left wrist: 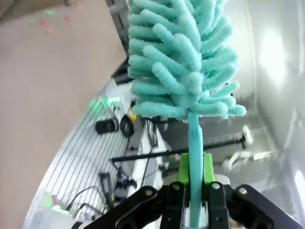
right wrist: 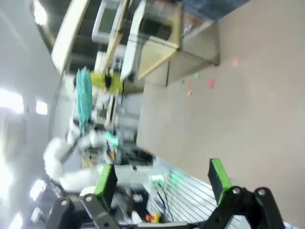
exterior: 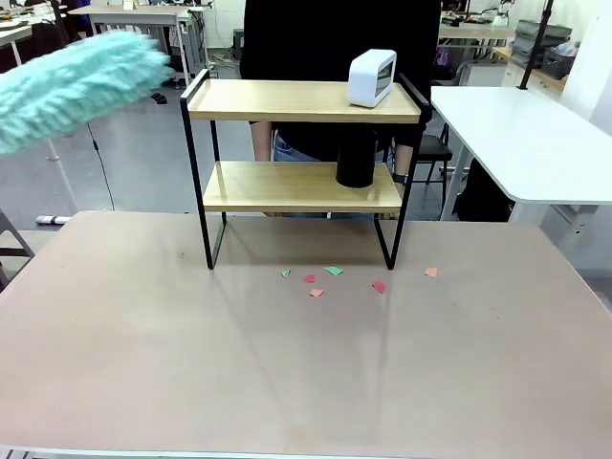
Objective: Clean the shelf.
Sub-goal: Hand the Duster back to the human.
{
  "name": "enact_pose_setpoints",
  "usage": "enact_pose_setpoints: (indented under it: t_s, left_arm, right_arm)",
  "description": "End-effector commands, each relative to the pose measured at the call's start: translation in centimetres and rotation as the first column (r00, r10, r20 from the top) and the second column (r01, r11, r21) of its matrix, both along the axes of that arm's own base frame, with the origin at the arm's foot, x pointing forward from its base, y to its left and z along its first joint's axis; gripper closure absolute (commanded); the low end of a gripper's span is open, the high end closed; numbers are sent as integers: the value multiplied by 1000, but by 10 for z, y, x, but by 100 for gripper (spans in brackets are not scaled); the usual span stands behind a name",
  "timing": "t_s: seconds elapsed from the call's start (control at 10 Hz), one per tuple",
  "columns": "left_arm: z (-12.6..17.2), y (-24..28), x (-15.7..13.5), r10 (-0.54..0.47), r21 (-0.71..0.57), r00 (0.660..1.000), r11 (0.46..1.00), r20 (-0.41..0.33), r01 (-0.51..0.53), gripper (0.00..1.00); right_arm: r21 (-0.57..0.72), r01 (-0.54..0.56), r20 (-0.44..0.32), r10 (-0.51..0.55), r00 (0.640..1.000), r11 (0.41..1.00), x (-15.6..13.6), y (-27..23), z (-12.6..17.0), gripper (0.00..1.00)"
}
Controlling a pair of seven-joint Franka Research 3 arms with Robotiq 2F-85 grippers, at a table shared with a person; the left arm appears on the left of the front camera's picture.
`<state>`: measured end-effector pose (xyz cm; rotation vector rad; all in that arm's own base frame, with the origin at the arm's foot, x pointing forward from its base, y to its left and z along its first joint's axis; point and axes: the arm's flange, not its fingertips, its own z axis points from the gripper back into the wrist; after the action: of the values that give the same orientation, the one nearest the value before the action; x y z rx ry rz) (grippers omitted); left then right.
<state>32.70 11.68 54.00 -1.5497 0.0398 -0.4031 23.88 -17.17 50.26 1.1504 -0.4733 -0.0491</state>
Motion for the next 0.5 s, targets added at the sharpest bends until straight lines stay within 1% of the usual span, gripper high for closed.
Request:
enact_pose_setpoints:
  t_s: [0.0, 0.1, 0.2, 0.3, 0.4]
  left_arm:
    - [47, 27, -3, -338, 23, 931, 941, 141, 338, 87]
    - [55, 9, -9, -474, 72, 870, 880, 135, 469, 87]
    - [56, -20, -15, -626, 147, 776, 777, 80, 612, 87]
    - [55, -45, -17, -730, 203, 682, 673, 31, 711, 87]
    - [50, -59, -11, -703, 279, 710, 674, -43, 684, 87]
  right_arm:
    - [-90, -261, 21, 264, 964, 961, 19, 51, 41, 0]
    - [-91, -348, 28, 351, 936, 933, 22, 82, 47, 0]
    - [-111, -447, 43, 454, 890, 888, 17, 117, 46, 0]
    - [-118, -505, 64, 514, 855, 855, 9, 137, 39, 0]
    - [-116, -380, 25, 385, 923, 918, 17, 109, 52, 0]
